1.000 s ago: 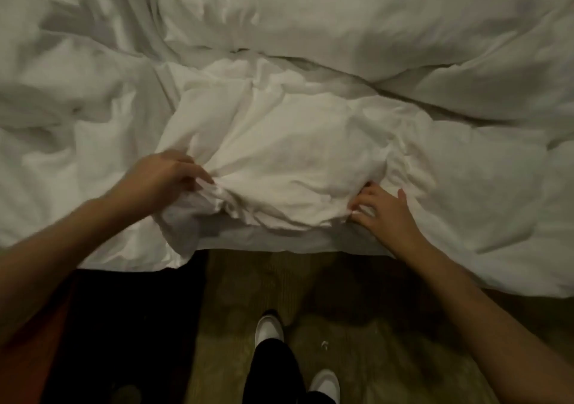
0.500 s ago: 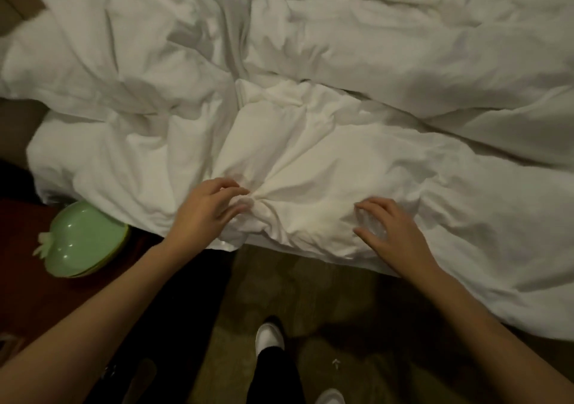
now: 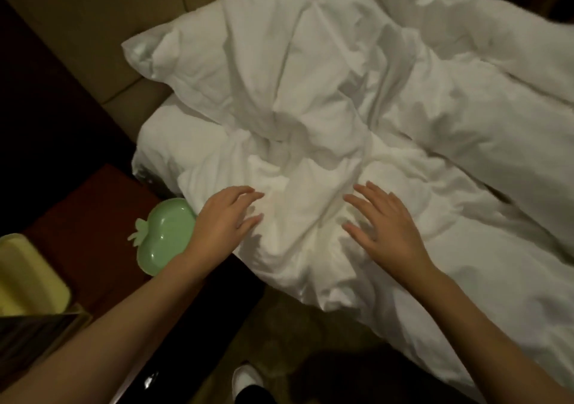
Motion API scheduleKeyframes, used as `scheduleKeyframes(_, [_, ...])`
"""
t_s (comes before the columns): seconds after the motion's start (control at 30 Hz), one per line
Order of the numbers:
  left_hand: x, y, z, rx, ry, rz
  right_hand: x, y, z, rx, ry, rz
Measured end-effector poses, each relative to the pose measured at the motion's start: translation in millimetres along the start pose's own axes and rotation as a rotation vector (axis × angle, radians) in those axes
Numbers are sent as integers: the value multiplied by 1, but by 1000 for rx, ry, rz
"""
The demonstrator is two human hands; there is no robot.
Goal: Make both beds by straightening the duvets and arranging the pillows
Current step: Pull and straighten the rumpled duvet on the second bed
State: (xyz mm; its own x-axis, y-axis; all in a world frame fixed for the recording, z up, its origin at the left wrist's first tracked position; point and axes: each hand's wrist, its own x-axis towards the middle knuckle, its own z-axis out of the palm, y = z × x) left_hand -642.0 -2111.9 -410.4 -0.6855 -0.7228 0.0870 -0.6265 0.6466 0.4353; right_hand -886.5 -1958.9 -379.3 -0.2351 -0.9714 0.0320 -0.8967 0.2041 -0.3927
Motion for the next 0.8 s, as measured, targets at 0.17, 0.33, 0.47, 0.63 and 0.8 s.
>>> scheduleKeyframes(0.17, [16,-51,-20,40,22,-108,77,-40,9,-146,0,-252])
scheduleKeyframes(0.33, [24,-82,-29,38,45,-243,134,-75,34,-241,-16,-437])
scheduleKeyframes(0.47, [30,-102,-25,20,57,-337,179,-93,48,-295,-57,-583])
scheduleKeyframes(0.63, [41,-121,-16,-35,32,-472,237,-124,76,-299,-136,-734])
scheduleKeyframes(0.8, [67,-136,-8,-156,-8,-664,288,-128,95,-290,-361,-737])
